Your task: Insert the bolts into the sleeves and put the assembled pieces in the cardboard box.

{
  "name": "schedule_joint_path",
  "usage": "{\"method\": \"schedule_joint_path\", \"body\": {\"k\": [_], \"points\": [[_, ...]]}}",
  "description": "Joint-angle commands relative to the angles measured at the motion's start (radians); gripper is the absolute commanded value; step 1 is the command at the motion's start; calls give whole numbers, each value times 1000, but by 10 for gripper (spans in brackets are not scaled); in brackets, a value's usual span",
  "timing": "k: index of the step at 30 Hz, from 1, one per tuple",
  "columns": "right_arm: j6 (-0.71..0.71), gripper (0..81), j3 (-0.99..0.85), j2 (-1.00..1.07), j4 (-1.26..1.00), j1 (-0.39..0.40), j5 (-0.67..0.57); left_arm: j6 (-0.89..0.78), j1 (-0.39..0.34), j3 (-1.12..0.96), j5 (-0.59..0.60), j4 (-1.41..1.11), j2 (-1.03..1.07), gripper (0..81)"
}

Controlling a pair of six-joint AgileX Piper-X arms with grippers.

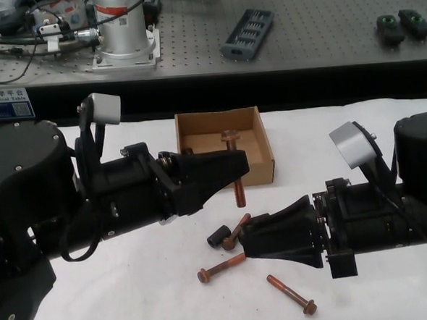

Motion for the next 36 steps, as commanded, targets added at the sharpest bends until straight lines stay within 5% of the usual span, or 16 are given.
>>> {"method": "schedule_joint_path", "body": {"k": [1, 19, 36], "points": [[-6, 43, -4, 1, -18, -1, -22, -16, -4, -10, -15, -13, -4, 6], [9, 43, -4, 1, -26, -1, -25, -46, -8, -10, -43, 25, -4, 6], [53, 43, -4, 1, -101, -1, -21, -47, -8, -10, 56, 25, -4, 6]]}}
